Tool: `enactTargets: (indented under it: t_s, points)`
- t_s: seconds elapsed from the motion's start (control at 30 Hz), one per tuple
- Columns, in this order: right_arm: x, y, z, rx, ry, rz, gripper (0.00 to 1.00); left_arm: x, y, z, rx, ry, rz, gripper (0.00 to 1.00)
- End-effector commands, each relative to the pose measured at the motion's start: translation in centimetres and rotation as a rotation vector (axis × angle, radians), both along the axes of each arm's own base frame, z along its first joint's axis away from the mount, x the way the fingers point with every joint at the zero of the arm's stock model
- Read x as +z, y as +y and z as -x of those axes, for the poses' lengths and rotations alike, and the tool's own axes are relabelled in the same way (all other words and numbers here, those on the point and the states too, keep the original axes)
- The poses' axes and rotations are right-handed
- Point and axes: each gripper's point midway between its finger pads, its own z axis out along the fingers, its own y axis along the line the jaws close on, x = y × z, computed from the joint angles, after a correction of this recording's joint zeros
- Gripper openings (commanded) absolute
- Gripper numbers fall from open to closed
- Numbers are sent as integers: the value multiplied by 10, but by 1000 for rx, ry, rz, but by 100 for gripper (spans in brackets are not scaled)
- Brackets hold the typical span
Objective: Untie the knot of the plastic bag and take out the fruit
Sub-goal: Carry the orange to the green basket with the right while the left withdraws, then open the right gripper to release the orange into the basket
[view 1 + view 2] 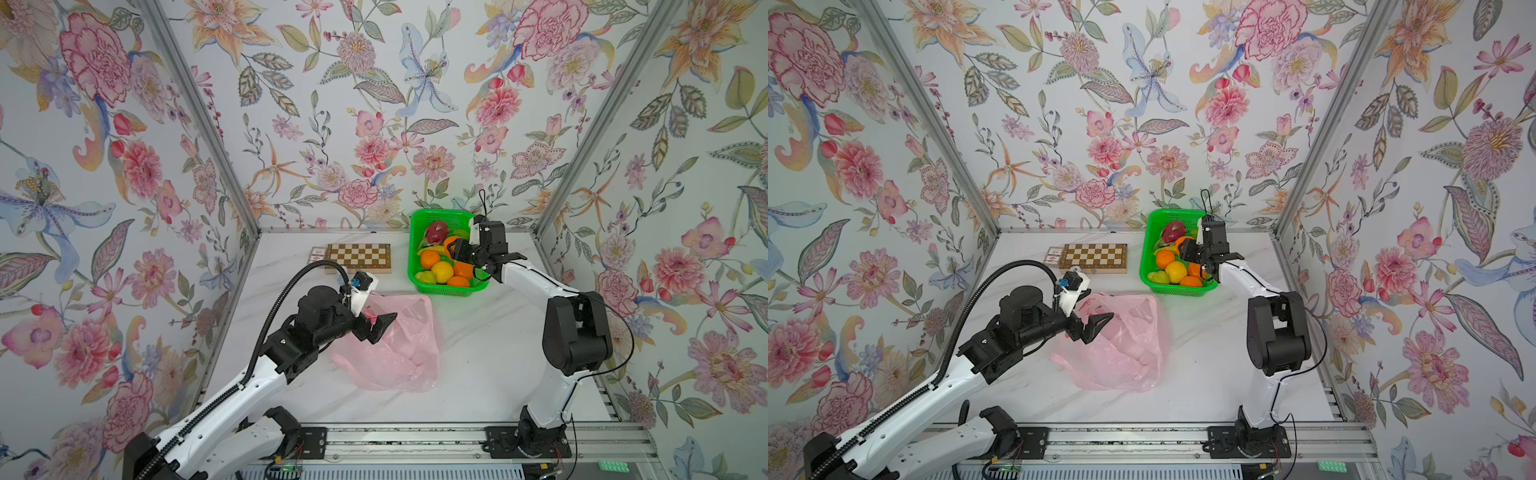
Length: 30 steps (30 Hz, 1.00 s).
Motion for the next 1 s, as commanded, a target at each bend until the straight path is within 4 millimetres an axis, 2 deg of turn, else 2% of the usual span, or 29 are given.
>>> enactTargets:
  t_s: [0.0, 0.27, 0.43, 0.57, 0.7, 0.87, 0.97]
  points:
    - [-16, -4, -11, 14, 36, 53, 48, 10, 1, -3, 17, -31, -16, 99]
    - [-59, -4, -36, 38, 127, 70, 48, 10, 1, -1, 15, -21, -4, 99]
    - [-79, -2, -38, 48, 176, 55, 49, 11, 2, 0, 16, -17, 12, 99]
    - [-90, -1, -33, 58, 212, 53, 53, 11, 3, 2, 19, -16, 14, 99]
    - [-80, -3, -31, 49, 207, 61, 67, 12, 6, 3, 29, -20, 17, 99]
    - [-43, -4, -26, 40, 144, 66, 74, 17, 12, 5, 55, -30, 40, 99]
    - [-17, -3, -20, 40, 105, 54, 77, 17, 24, -3, 138, -30, 47, 99]
